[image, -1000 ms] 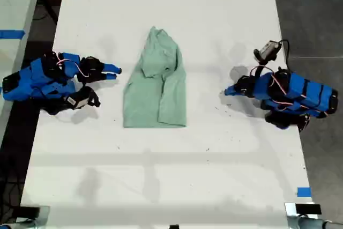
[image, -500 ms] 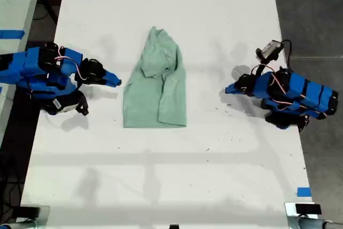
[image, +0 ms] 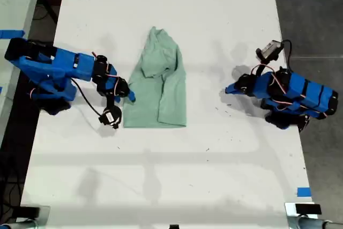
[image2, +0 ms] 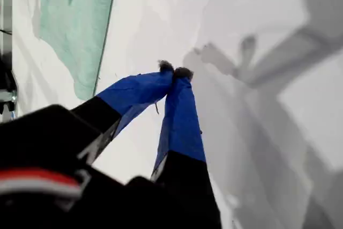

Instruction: Fold t shirt

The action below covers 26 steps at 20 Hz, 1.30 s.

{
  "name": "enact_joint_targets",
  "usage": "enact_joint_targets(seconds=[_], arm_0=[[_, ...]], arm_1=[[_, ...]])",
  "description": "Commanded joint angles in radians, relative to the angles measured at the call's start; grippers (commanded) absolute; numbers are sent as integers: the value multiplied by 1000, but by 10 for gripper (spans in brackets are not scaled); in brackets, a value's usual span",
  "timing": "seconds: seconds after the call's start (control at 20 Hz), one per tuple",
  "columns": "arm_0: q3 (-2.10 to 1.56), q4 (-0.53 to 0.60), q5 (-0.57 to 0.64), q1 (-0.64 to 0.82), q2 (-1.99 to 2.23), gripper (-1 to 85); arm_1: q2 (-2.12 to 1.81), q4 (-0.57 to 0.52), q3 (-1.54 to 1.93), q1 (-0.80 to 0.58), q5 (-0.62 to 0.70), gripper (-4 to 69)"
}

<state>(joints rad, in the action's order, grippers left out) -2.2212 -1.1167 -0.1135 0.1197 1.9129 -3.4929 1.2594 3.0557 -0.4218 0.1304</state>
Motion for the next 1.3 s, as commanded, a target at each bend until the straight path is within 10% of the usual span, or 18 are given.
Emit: enact_joint_targets(seconds=[0.0, 0.3, 0.5, 0.8, 1.25], arm_0=[[58, 34, 9, -3, -64, 196], [71, 67, 41, 18, -173, 0], [147, 17, 78, 20, -167, 0], [762, -445, 160, 17, -325, 0], [1154, -379, 270, -28, -611, 152]], arm_1=[[-14, -20, 55, -3, -2, 5], [-14, -20, 55, -3, -2, 5], [-14, -20, 55, -3, -2, 5], [-14, -20, 55, -3, -3, 5], [-14, -20, 55, -3, -3, 5]])
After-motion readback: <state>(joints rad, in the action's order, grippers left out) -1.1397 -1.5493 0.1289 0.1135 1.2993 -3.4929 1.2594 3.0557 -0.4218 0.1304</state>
